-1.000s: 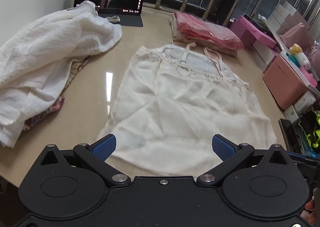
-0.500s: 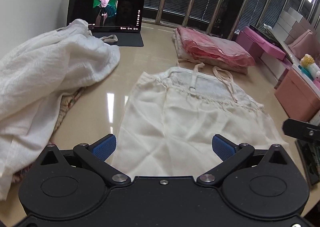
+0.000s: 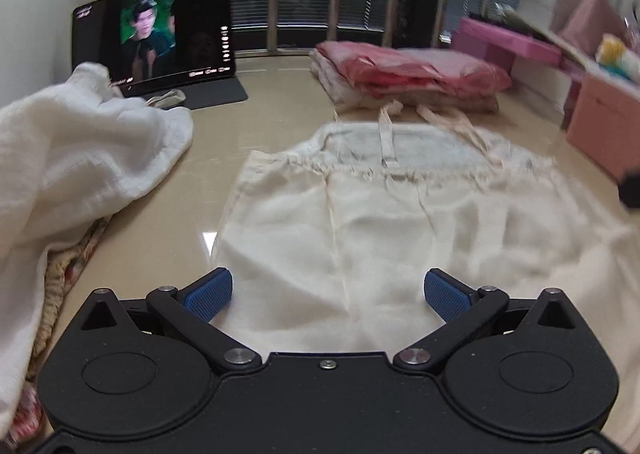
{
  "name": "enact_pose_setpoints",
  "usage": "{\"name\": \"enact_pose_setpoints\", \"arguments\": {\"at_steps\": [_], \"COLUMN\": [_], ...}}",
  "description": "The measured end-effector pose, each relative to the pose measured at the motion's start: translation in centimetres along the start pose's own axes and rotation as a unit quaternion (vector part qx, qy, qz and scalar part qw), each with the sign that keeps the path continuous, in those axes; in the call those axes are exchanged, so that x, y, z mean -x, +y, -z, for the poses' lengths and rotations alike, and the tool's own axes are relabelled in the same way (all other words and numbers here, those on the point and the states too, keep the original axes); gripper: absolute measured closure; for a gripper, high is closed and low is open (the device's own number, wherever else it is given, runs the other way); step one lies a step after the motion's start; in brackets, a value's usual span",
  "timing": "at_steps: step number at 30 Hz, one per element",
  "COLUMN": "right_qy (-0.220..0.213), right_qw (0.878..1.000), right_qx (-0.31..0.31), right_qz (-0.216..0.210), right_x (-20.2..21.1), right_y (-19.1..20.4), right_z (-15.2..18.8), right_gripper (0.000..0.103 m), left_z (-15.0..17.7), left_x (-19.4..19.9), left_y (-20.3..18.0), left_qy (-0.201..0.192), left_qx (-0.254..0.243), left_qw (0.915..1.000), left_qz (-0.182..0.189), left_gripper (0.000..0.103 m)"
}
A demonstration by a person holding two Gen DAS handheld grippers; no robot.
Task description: Fold clothes
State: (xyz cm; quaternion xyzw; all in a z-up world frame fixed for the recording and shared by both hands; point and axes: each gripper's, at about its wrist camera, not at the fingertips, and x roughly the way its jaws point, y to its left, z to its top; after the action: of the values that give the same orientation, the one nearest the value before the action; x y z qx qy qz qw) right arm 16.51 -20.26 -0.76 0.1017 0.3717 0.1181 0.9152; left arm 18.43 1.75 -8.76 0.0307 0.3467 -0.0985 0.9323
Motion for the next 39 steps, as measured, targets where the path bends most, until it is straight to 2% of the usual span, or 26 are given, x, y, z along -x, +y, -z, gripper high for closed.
{"name": "enact_pose_setpoints", "arguments": {"at_steps": [2,7,13,17,21,24,28,31,34,37,39], "right_qy": [-0.002,-0.008,0.011,0.025,-0.006,-0.052,-0.102,-0.097,-0.035,0.031,0.058], "right_qw": [1.0,1.0,0.999,0.996,0.996,0.995,0.992,0.994,0.998,0.997,0.996], "right_qx": [0.001,-0.006,-0.049,-0.082,-0.072,-0.048,-0.01,0.025,0.058,0.077,0.075], "right_qz": [0.001,-0.01,-0.019,0.006,0.043,0.064,0.076,0.037,-0.001,-0.001,0.005], "right_x": [-0.5,-1.2,1.3,4.4,9.3,13.3,16.2,13.9,7.8,0.2,-4.4], "right_y": [0.0,-0.1,-2.0,-3.8,-4.2,-3.8,-2.3,0.0,2.9,4.4,4.9], "right_z": [-0.4,-1.5,-1.3,-1.2,-3.4,-6.3,-10.5,-13.4,-15.3,-16.7,-17.7], "right_gripper": [0.0,0.0,0.0,0.0,0.0,0.0,0.0,0.0,0.001,0.007,0.008], "left_z": [0.4,0.5,0.5,0.5,0.5,0.5,0.5,0.4,0.4,0.4,0.4], "left_x": [0.0,0.1,0.2,0.3,0.3,0.3,0.3,0.4,0.4,0.4,0.4], "left_y": [-0.6,-0.7,-0.8,-0.8,-0.7,-0.7,-0.6,-0.5,-0.4,-0.4,-0.4], "left_qy": [-0.011,-0.01,-0.009,-0.009,-0.009,-0.009,-0.009,-0.009,-0.009,-0.009,-0.009], "left_qx": [-0.021,-0.016,-0.017,-0.016,-0.015,-0.015,-0.012,-0.008,-0.004,-0.004,-0.005], "left_qw": [0.9997,0.9998,0.9998,0.9998,0.9998,0.9999,0.9999,0.9999,0.9999,0.9999,0.9999], "left_qz": [-0.003,0.0,0.0,0.0,0.0,-0.001,-0.004,-0.008,-0.013,-0.013,-0.012], "left_gripper": [0.0,0.0,0.0,0.0,0.0,0.0,0.0,0.0,0.0,0.0,0.0]}}
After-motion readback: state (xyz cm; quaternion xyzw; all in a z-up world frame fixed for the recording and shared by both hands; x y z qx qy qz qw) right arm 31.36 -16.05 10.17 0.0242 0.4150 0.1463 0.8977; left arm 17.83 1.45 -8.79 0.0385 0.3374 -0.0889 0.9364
